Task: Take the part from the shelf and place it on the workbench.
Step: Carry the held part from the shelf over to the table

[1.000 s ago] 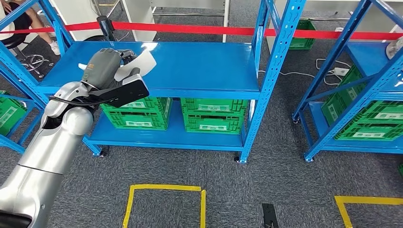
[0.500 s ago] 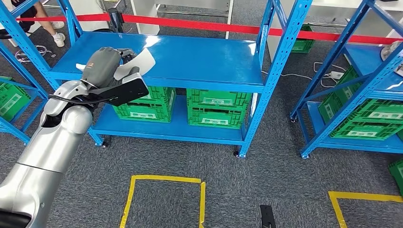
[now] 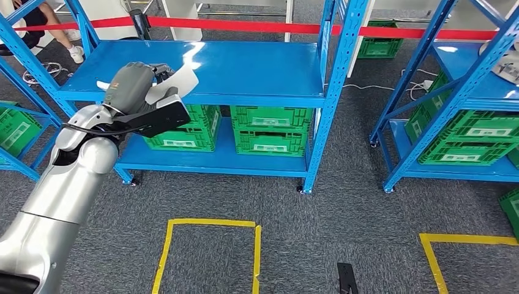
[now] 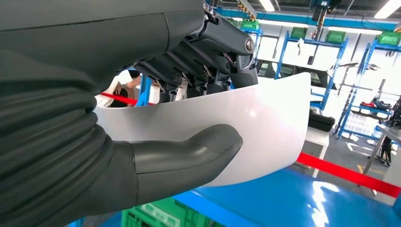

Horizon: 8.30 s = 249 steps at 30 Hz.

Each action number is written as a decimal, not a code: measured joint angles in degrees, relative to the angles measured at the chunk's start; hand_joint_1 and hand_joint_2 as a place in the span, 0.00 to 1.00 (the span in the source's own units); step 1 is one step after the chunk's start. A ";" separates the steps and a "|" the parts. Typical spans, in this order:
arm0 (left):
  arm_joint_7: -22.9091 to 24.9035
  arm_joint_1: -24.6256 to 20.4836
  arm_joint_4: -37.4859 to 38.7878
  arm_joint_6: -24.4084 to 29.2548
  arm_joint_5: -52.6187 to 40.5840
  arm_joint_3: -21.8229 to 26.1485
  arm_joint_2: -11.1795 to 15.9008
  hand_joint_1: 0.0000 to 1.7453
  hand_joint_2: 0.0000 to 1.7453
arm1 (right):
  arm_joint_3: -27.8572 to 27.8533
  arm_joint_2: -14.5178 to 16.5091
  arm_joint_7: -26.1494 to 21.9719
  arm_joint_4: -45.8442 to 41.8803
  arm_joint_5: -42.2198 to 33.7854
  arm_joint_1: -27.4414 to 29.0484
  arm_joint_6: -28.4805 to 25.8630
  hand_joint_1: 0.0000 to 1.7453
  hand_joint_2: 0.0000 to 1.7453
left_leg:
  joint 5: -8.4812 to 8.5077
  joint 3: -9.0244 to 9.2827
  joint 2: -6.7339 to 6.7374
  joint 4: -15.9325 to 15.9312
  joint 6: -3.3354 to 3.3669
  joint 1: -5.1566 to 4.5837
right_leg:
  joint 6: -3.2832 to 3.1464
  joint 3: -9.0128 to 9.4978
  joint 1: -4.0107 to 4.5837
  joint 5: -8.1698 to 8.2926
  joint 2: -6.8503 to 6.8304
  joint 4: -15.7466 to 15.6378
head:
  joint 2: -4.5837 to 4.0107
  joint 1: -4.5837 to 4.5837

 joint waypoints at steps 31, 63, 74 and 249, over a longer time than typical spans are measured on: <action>-0.66 0.03 0.57 0.12 -0.02 0.07 2.55 0.82 1.00 | 0.00 -0.02 -0.24 0.00 0.83 0.09 2.23 0.00 1.00 | 7.70 6.89 -1.88 -14.93 4.36 -0.55 | 3.73 -8.99 -0.42 -4.73 0.36 15.46 | 0.00 0.30; -1.11 -0.86 4.03 1.88 -1.40 0.33 1.95 0.82 1.00 | -0.20 -0.08 0.06 0.00 1.19 0.30 2.23 0.00 1.00 | 8.42 6.31 -4.52 -14.69 3.46 -0.09 | 2.36 -3.85 0.01 -4.56 1.26 10.99 | 0.00 0.55; -1.11 -1.07 4.13 1.99 -1.40 0.50 2.22 0.82 1.00 | -0.31 -0.07 0.04 0.00 1.20 0.27 2.23 0.00 1.00 | 3.44 -0.41 -0.92 -3.71 0.34 0.03 | 0.03 1.24 -0.13 -0.39 -0.37 -0.65 | 0.00 -0.19; 0.51 -3.31 5.06 0.38 0.32 2.19 2.34 0.82 1.00 | -3.25 -0.09 -0.61 0.00 3.33 0.08 1.76 0.00 1.00 | 7.38 8.11 -0.81 -15.38 4.55 -0.84 | 3.04 -7.94 0.17 -6.51 0.67 13.56 | 0.00 0.04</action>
